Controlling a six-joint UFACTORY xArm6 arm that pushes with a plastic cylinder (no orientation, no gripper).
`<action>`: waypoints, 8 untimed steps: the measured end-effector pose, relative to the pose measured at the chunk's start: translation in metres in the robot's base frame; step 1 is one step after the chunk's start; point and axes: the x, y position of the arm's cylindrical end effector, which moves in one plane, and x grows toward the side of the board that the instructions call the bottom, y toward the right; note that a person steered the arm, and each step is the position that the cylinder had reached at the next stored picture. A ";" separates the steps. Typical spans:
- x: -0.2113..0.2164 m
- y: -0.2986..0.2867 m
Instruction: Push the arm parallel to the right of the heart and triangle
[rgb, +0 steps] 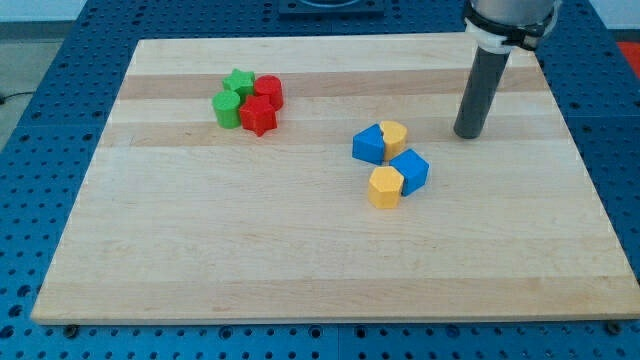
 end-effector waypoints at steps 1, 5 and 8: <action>0.000 0.000; -0.009 0.000; 0.001 0.036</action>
